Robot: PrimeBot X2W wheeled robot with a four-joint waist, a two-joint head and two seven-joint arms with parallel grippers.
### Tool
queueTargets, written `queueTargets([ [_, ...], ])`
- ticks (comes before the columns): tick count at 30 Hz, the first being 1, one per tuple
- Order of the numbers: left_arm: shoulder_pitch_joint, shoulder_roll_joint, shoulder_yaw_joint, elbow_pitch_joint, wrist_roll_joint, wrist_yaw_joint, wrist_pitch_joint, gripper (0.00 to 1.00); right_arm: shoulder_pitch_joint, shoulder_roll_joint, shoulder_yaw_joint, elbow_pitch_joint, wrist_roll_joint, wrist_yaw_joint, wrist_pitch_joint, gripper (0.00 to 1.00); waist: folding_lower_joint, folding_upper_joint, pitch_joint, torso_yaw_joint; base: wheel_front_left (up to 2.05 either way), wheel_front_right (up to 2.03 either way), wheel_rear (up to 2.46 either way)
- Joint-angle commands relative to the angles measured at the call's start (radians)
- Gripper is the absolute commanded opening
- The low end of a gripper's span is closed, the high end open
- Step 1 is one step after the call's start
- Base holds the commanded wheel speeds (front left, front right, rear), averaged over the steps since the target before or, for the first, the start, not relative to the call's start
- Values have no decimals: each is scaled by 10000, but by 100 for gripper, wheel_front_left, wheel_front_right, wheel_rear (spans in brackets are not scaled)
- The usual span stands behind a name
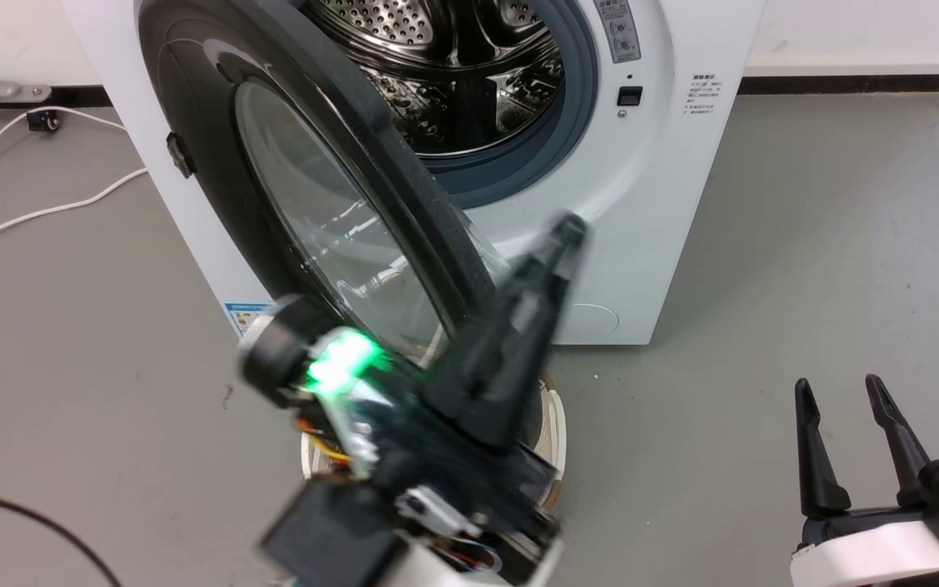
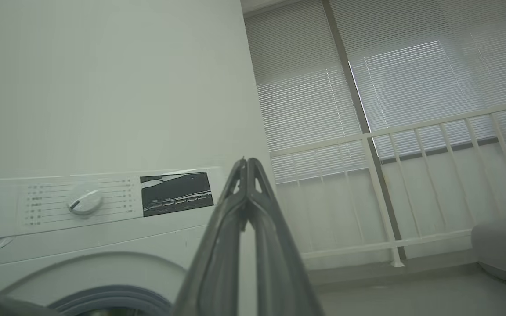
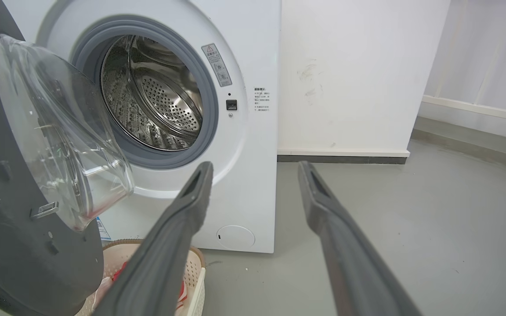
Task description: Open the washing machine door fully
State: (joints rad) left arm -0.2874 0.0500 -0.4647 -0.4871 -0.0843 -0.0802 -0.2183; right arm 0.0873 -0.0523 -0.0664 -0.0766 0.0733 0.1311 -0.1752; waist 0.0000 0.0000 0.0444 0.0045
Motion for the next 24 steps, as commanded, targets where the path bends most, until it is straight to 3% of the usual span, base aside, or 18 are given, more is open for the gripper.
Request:
queueTargets([
  [1,210,8,-516,408,-219,-136,278,0,42,38,39,0,66,-7,39,100,0,0,-8,1,0,0,0],
  [12,1103,83,-2070,2827,-969,-308,1515,0,78,37,62,105,181,-7,39,100,0,0,74,-22,0,0,0],
  [24,1158,100,-1703,4375,-1151,252,1153,0,-189,37,186,319,352,-7,-48,100,0,0,282,-78,0,0,0],
])
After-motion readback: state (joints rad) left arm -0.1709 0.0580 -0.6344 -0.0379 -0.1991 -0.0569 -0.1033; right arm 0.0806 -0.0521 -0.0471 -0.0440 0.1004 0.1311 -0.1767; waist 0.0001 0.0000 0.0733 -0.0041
